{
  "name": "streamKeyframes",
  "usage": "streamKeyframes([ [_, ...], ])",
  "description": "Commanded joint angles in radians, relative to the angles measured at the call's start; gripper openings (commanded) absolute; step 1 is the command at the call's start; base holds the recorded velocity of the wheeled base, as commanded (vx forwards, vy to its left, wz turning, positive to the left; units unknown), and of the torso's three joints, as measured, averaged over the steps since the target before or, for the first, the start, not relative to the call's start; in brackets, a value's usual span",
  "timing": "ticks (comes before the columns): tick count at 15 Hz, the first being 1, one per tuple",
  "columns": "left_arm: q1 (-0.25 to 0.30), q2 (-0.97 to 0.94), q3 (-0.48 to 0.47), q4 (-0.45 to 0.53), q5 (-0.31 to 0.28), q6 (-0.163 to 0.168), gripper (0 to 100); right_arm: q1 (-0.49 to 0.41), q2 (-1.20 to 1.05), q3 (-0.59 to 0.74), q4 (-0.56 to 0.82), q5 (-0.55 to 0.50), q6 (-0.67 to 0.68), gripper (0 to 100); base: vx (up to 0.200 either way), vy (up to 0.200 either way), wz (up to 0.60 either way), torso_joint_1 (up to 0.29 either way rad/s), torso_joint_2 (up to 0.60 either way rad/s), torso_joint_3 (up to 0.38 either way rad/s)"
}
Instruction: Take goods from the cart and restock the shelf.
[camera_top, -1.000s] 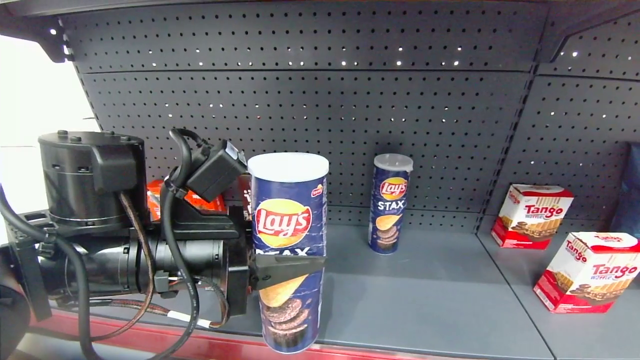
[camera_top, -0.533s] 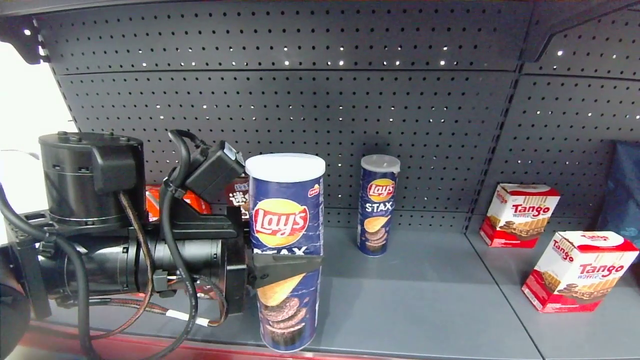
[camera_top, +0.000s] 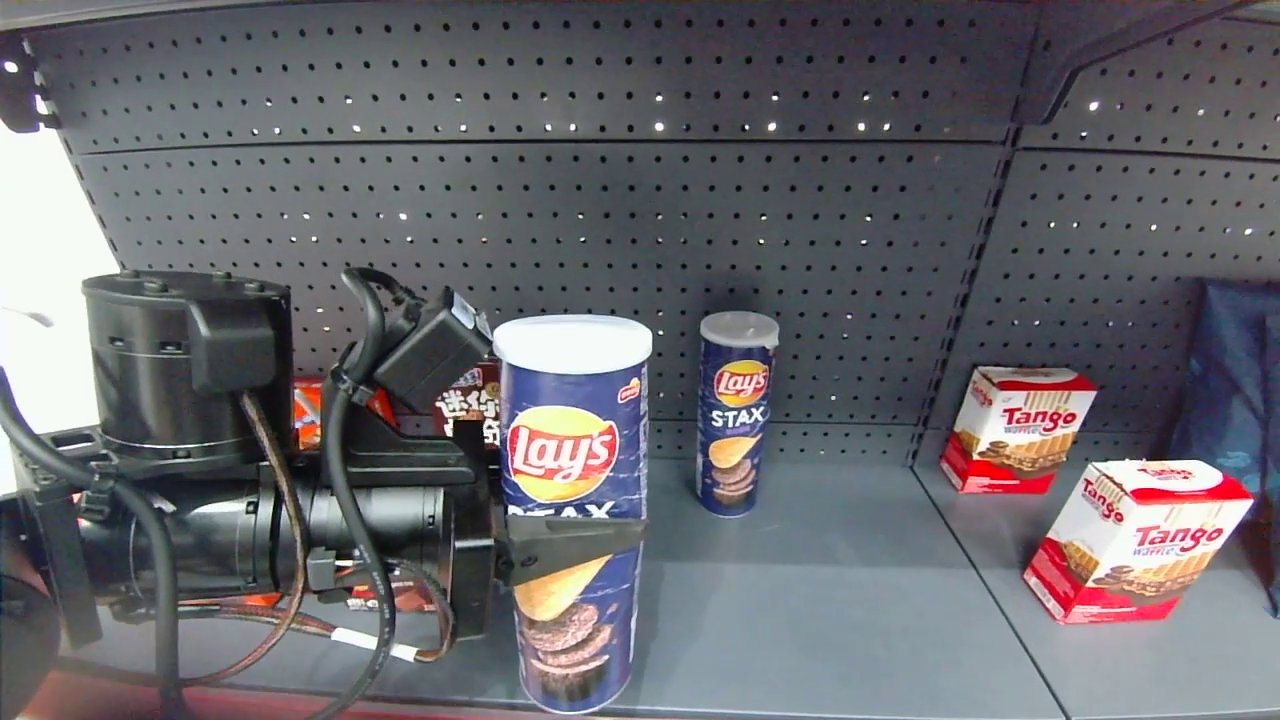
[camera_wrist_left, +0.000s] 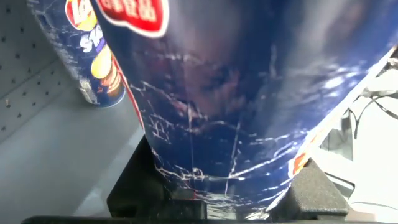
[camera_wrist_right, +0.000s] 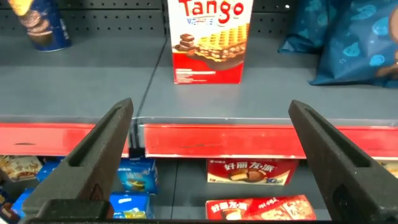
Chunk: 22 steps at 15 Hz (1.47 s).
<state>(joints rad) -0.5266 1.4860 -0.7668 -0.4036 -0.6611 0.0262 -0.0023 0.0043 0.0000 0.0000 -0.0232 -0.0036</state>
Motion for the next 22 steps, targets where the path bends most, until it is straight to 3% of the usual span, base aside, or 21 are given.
streamKeyframes([
  [1, -0.001, -0.027, 0.011, -0.001, 0.003, 0.0, 0, 0.007, 0.013, -0.002, 0.005, 0.005, -0.001, 100, 0.0, 0.0, 0.0, 0.0, 0.0, 0.0],
  [6, 0.002, -0.033, 0.014, -0.007, -0.002, 0.0, 0, 0.001, 0.002, -0.011, -0.005, 0.02, -0.045, 100, 0.0, 0.0, 0.0, 0.0, 0.0, 0.0],
  [7, -0.006, -0.024, -0.006, -0.001, -0.005, 0.0, 0, 0.012, 0.269, -0.354, -0.035, 0.058, 0.054, 100, 0.0, 0.0, 0.0, 0.0, 0.0, 0.0],
  [8, -0.009, 0.011, -0.019, -0.009, -0.005, 0.0, 0, 0.012, 0.415, -0.451, -0.051, 0.065, 0.146, 100, 0.0, 0.0, 0.0, 0.0, 0.0, 0.0],
  [9, -0.013, 0.045, -0.025, -0.02, -0.005, 0.003, 0, 0.03, 0.434, -0.497, -0.067, 0.098, 0.131, 100, 0.0, 0.0, 0.0, 0.0, 0.0, 0.0],
  [13, -0.027, 0.094, -0.094, -0.038, 0.0, 0.008, 0, 0.154, 0.546, -0.532, -0.018, 0.319, 0.002, 100, 0.0, 0.0, 0.0, 0.0, 0.0, 0.0],
  [16, -0.027, 0.091, -0.086, -0.038, 0.001, 0.009, 0, 0.222, 0.695, -0.597, -0.031, 0.348, -0.026, 100, 0.0, 0.0, 0.0, 0.0, 0.0, 0.0],
  [18, -0.026, 0.085, -0.072, -0.038, 0.003, 0.011, 0, 0.37, 0.843, -0.655, -0.058, 0.344, -0.027, 100, 0.0, 0.0, 0.0, 0.0, 0.0, 0.0],
  [19, -0.023, 0.076, -0.058, -0.041, 0.005, 0.012, 0, 0.404, 0.898, -0.681, -0.058, 0.344, -0.027, 100, 0.0, 0.0, 0.0, 0.0, 0.0, 0.0],
  [22, -0.018, 0.007, 0.021, -0.044, 0.005, 0.014, 0, 0.435, 1.039, -0.721, -0.129, 0.342, -0.032, 100, 0.0, 0.0, 0.0, 0.0, 0.0, 0.0],
])
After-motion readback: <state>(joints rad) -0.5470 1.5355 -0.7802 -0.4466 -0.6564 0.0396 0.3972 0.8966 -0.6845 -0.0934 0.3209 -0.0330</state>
